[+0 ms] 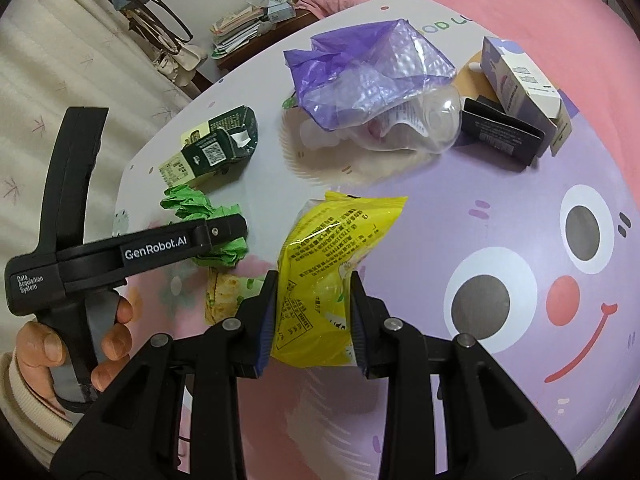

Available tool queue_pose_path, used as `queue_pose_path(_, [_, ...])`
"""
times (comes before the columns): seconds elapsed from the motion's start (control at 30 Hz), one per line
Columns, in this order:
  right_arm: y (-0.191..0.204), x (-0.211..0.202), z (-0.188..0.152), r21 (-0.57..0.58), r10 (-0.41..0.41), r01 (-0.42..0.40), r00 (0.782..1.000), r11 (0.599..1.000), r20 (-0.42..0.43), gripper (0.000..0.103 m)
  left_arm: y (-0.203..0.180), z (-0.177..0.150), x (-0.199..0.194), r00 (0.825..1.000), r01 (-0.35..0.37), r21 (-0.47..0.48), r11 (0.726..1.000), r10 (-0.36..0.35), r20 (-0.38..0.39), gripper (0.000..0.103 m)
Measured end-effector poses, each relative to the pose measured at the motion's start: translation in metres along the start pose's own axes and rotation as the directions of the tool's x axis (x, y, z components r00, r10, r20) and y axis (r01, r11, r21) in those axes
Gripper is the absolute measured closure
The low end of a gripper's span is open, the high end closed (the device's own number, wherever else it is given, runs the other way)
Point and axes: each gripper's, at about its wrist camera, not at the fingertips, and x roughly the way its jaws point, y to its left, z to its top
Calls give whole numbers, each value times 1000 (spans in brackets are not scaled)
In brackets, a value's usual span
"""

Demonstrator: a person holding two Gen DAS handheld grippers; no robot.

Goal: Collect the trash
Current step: 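Grasp the yellow chip bag with the right tool while the left tool grasps the green crumpled paper, then carry the yellow bag and green paper down over the blue bin with both tools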

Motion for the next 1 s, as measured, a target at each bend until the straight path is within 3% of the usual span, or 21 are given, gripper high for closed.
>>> queue_pose_path(0.3, [-5,-25,-10,10,27,-28,999,1000,37,75,-15,-40,-36,993,-62,43,997,57,99,51])
queue_pose_path(0.67, [-11,-88,-39,-44,104,-100,991,994,90,75,-15,-108,-132,967,-121,36,992,109,232,51])
queue_pose_path(0.8, [-15,-116,-61,-97,135,-126,987,987,90,75,-21,-149,-172,957,-121,9,993,114,265,51])
queue_pose_path(1.0, [-33,-166,-117,-203,183,-166,981,965,64,75,-59,-243,-207,941,-124,-59,991,136,309,51])
